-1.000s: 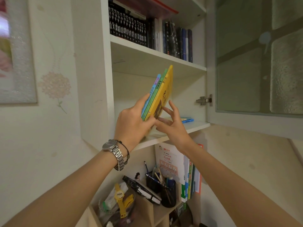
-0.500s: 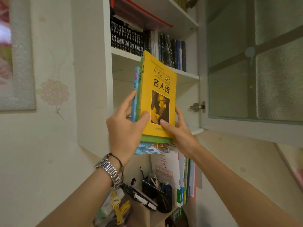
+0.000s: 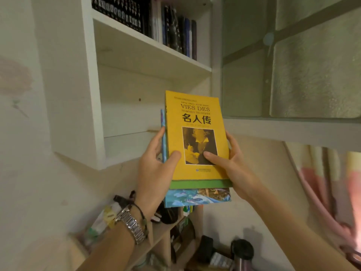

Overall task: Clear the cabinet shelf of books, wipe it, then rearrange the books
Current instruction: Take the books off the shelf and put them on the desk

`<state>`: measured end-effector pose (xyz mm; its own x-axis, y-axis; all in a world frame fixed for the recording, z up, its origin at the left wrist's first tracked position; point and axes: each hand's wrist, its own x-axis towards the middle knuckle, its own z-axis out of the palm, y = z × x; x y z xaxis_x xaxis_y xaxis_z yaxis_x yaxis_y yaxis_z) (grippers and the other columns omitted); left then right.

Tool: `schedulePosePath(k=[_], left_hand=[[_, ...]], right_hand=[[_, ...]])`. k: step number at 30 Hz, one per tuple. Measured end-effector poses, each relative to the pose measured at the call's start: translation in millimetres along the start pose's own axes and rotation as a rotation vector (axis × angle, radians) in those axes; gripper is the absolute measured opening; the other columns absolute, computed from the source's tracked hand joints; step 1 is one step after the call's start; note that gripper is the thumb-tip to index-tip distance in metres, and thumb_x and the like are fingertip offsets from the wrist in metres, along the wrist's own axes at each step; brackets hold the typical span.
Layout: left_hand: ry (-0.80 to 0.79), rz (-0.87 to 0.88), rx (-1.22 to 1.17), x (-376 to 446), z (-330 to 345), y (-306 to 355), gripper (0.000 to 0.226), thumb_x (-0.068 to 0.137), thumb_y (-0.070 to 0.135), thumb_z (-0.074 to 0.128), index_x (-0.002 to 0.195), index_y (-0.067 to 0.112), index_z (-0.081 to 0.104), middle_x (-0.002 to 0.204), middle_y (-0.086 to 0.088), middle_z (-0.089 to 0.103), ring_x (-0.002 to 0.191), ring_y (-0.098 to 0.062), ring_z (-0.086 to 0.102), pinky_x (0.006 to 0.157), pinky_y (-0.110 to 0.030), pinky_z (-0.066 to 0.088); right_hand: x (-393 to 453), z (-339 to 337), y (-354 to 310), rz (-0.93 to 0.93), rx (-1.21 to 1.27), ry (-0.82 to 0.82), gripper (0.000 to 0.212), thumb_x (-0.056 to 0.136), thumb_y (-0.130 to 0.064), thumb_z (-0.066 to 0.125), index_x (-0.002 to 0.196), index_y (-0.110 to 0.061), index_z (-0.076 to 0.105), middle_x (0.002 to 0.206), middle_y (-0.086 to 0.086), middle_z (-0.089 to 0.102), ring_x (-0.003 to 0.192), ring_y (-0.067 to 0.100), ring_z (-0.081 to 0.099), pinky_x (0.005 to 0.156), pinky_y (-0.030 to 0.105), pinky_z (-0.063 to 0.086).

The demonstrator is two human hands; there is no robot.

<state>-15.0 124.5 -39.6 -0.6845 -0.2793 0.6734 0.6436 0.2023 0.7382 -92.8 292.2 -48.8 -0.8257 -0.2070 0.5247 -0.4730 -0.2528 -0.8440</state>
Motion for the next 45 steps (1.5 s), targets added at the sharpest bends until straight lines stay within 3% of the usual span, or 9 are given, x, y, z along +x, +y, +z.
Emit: schedulePosePath(k=[5,10,14,19,23,29,31,35,45], left_hand=[[-0.110,-0.203,-0.093,-39.7,35.3,-40.6,0.056,0.089,0.009,0.059,0.130,0.045,0.044,0.098,0.029,0.064,0.084,-0.011,0.071,0.058,-0.021,0.055],[-0.200,-0.377,-0.200,-87.0,76.3,-73.9,0.053,0.089,0.004,0.058,0.124,0.042,0.048,0.114,0.008,0.064,0.087,-0.011,0.069,0.061,-0.024,0.056],[-0.274,-0.485,-0.225,-132.1,110.6,-100.6,0.050,0.088,0.003,0.059,0.119,0.041,0.049,0.106,0.011,0.069,0.091,-0.011,0.068,0.072,-0.030,0.057],[-0.462,-0.646,-0.228,-189.4,149.0,-126.3,0.047,0.087,0.006,0.059,0.118,0.039,0.047,0.106,0.008,0.070,0.087,-0.016,0.070,0.076,-0.041,0.057],[-0.606,-0.728,-0.189,-234.8,176.4,-142.0,0.047,0.087,0.007,0.059,0.110,0.045,0.046,0.103,0.011,0.070,0.090,-0.015,0.069,0.082,-0.043,0.056],[-0.832,-0.775,-0.133,-303.1,208.5,-153.6,0.045,0.088,0.014,0.058,0.121,0.040,0.042,0.113,0.011,0.061,0.093,-0.015,0.065,0.083,-0.041,0.054],[-0.896,-0.777,-0.101,-324.4,214.3,-158.7,0.044,0.086,0.017,0.058,0.122,0.037,0.042,0.109,0.014,0.062,0.092,-0.010,0.062,0.084,-0.038,0.051],[-1.038,-0.852,-0.069,-354.9,219.8,-165.4,0.043,0.092,0.009,0.054,0.126,0.032,0.039,0.096,0.019,0.063,0.078,-0.006,0.061,0.069,-0.025,0.049],[-1.176,-0.985,0.049,-409.4,211.4,-189.6,0.049,0.093,0.012,0.053,0.136,0.027,0.036,0.106,0.015,0.061,0.091,-0.002,0.060,0.064,-0.013,0.045]], right_hand=[[-53.2,-45.3,24.8,0.071,-0.148,0.117,0.088,0.062,-0.022,0.080,0.138,-0.031,0.037,0.120,0.004,0.066,0.100,0.022,0.069,0.085,0.043,0.056],[-110.6,-88.7,48.0,0.168,-0.218,0.258,0.079,0.074,-0.001,0.076,0.138,-0.026,0.036,0.115,0.007,0.067,0.094,0.023,0.070,0.076,0.036,0.059],[-166.5,-117.0,66.4,0.289,-0.228,0.394,0.075,0.073,-0.002,0.077,0.131,-0.027,0.038,0.105,0.001,0.072,0.090,0.026,0.072,0.074,0.042,0.059],[-239.9,-148.6,85.3,0.478,-0.265,0.589,0.063,0.073,-0.005,0.078,0.114,-0.034,0.041,0.106,0.001,0.069,0.080,0.011,0.072,0.063,0.025,0.055],[-294.0,-167.0,86.8,0.576,-0.359,0.726,0.063,0.079,-0.006,0.075,0.122,-0.027,0.034,0.101,-0.009,0.060,0.068,-0.012,0.062,0.056,0.005,0.045],[-377.3,-189.5,108.8,0.662,-0.478,0.875,0.072,0.073,-0.014,0.083,0.117,-0.043,0.035,0.130,0.001,0.051,0.114,0.017,0.057,0.100,0.044,0.048],[-401.7,-189.9,114.6,0.688,-0.486,0.933,0.076,0.072,-0.011,0.082,0.123,-0.039,0.034,0.133,0.002,0.049,0.117,0.017,0.056,0.101,0.041,0.047],[-439.6,-183.8,128.2,0.787,-0.446,1.015,0.079,0.074,-0.012,0.081,0.134,-0.023,0.031,0.122,-0.001,0.057,0.099,0.005,0.060,0.080,0.020,0.049],[-487.9,-177.3,162.4,0.979,-0.612,1.094,0.084,0.064,-0.019,0.087,0.130,-0.026,0.036,0.125,-0.001,0.051,0.119,0.021,0.050,0.102,0.045,0.044]])
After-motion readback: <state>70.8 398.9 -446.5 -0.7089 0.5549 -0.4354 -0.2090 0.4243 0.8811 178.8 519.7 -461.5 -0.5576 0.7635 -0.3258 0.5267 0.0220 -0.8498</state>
